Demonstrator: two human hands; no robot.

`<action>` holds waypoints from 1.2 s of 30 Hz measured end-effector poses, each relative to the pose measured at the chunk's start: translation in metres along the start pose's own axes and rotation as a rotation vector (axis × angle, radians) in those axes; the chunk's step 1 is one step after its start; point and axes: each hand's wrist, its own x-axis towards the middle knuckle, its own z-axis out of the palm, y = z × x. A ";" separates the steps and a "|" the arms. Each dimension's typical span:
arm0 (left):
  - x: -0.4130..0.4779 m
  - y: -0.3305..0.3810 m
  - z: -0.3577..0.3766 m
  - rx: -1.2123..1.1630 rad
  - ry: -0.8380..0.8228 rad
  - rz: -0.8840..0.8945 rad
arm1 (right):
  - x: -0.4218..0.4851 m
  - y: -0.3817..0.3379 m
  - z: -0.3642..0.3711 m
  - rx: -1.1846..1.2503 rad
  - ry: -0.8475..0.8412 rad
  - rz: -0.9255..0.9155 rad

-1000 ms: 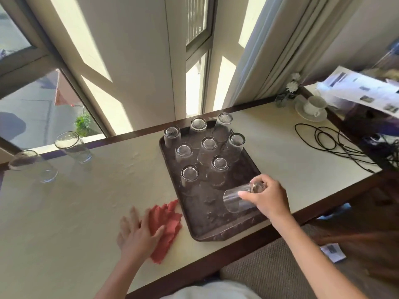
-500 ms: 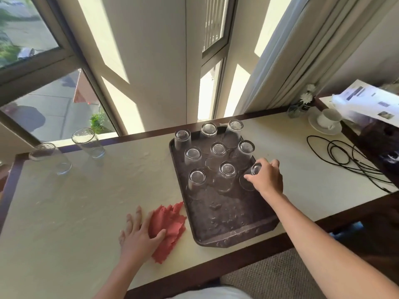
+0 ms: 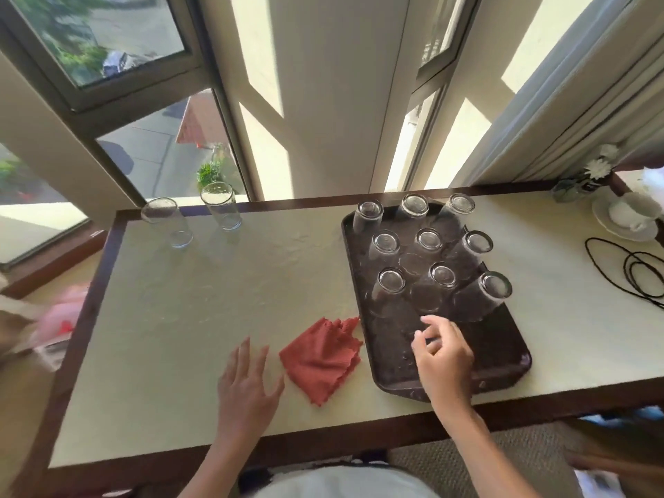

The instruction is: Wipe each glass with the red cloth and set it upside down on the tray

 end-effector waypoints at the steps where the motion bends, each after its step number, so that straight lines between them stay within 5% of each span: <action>1: -0.006 -0.011 -0.002 0.022 0.010 -0.045 | -0.010 -0.007 0.012 0.004 -0.094 -0.072; 7: -0.033 -0.061 -0.004 0.104 -0.010 -0.163 | -0.054 -0.035 0.090 -0.221 -0.430 -0.468; 11: -0.035 -0.067 -0.006 0.064 -0.017 -0.152 | -0.069 -0.031 0.128 -0.529 -0.564 -0.505; 24: -0.036 -0.075 -0.024 -0.151 0.027 -0.145 | -0.058 -0.031 0.183 -0.480 -0.302 -0.581; 28: -0.010 -0.082 -0.045 -0.457 0.132 -0.266 | -0.035 -0.069 0.188 -0.173 -0.380 -0.304; 33: 0.061 -0.088 -0.093 -0.649 0.280 -0.407 | 0.010 -0.138 0.198 0.461 -0.576 0.462; 36: 0.120 -0.091 -0.123 -0.723 0.357 -0.438 | 0.031 -0.169 0.206 0.895 -0.649 0.710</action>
